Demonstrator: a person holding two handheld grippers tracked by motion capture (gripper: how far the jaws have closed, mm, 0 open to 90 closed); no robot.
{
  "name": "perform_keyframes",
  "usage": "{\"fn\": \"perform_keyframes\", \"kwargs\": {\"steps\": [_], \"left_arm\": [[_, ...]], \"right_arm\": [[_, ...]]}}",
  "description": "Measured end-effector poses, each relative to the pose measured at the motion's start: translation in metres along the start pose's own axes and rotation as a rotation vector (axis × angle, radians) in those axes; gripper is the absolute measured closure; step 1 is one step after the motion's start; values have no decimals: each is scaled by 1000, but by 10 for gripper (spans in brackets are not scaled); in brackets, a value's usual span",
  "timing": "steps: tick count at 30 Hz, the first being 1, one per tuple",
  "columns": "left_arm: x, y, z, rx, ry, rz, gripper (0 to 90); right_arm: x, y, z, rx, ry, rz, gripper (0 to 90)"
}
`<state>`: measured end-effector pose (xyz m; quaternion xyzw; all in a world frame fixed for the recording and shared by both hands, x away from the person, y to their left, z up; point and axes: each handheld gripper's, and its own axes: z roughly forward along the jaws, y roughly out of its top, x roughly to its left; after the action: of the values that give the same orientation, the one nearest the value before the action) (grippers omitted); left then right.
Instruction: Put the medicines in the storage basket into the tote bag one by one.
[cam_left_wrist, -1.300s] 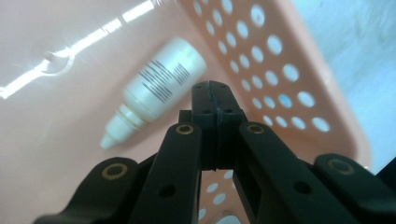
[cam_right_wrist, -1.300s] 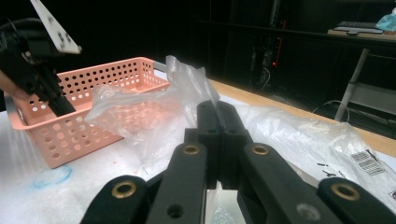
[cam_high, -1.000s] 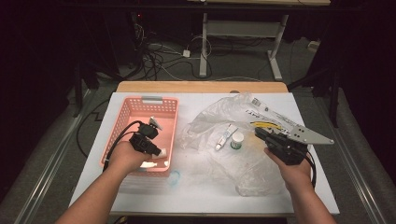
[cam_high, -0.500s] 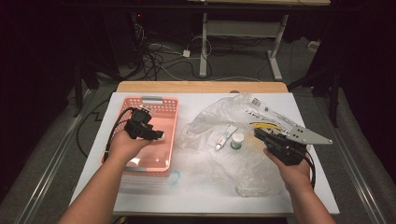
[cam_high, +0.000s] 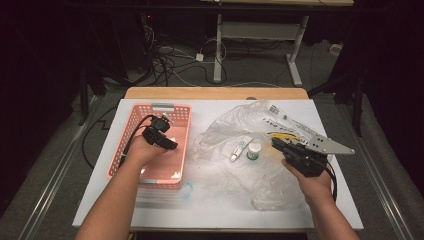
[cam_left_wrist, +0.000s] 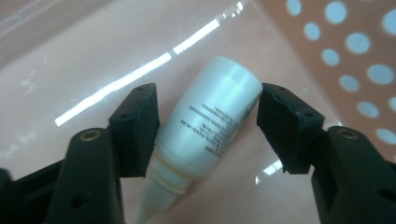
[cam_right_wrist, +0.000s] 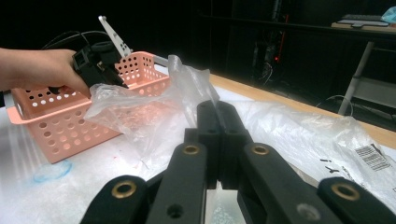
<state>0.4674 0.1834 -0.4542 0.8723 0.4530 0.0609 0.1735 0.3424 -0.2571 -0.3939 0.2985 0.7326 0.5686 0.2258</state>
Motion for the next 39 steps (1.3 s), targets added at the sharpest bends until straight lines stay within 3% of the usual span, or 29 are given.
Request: {"fn": "perform_keyframes", "kwargs": {"steps": [5,11,18,24,26,28,32,39], "left_arm": [[3,-2,2,32,-20,-11,459],[5,-3,2,22,-30,-6,496],[3,-4,3,-4,-21,-28,575],[1,-4,0,6,-24,-47,583],[0,-6,-4,-12,-34,-61,583],[1,-8,-11,-47,-72,-93,583],[-6,-16,-24,-107,-112,-107,582],[-22,-27,-44,-184,-116,-102,582]], "right_arm": [[0,1,-2,-4,-2,5,900],[-1,-1,-1,2,0,9,900],[0,0,-1,-1,-1,7,900],[0,0,-1,0,-1,5,900],[0,0,-1,-3,-3,5,900],[-1,0,-2,-6,-6,7,900],[-1,0,-2,-6,-5,2,900],[1,1,1,-3,2,-3,900]]}}
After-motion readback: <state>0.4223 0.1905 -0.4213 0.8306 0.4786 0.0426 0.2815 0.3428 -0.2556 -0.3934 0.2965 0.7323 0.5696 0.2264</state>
